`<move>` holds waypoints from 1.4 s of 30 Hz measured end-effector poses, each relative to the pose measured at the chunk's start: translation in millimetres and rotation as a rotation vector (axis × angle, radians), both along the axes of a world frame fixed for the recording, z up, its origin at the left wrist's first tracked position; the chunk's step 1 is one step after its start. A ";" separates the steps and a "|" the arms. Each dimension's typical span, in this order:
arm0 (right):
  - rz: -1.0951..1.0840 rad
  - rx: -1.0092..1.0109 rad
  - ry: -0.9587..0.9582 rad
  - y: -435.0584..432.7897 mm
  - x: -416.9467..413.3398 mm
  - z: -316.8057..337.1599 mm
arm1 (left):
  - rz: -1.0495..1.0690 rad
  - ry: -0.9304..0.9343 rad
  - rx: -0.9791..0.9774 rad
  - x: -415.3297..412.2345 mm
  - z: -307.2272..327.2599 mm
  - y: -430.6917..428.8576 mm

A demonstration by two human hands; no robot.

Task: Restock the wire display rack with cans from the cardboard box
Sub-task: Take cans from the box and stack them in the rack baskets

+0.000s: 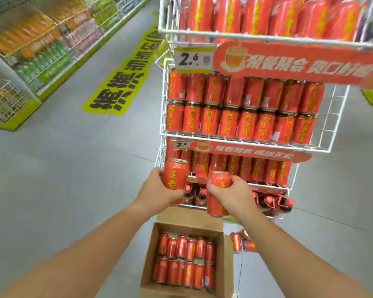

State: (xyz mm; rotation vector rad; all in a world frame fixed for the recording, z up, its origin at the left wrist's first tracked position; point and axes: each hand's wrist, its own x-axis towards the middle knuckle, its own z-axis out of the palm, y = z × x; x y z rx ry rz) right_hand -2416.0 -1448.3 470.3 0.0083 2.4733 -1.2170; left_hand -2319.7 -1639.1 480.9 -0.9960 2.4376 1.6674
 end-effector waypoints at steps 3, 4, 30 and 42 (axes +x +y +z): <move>-0.012 -0.019 0.071 0.6 -6.4 59.2 | -0.037 0.073 -0.043 -13.1 58.5 -4.7; -0.026 -0.032 0.098 0.8 -9.7 77.9 | -0.048 0.100 -0.057 -18.5 77.3 -6.3; 0.120 -0.100 0.443 -34.9 -258.3 362.5 | 0.124 0.431 -0.295 -258.1 341.6 -30.1; 0.067 -0.150 0.350 -127.1 -358.5 341.2 | 0.167 0.432 -0.403 -362.3 310.9 -69.3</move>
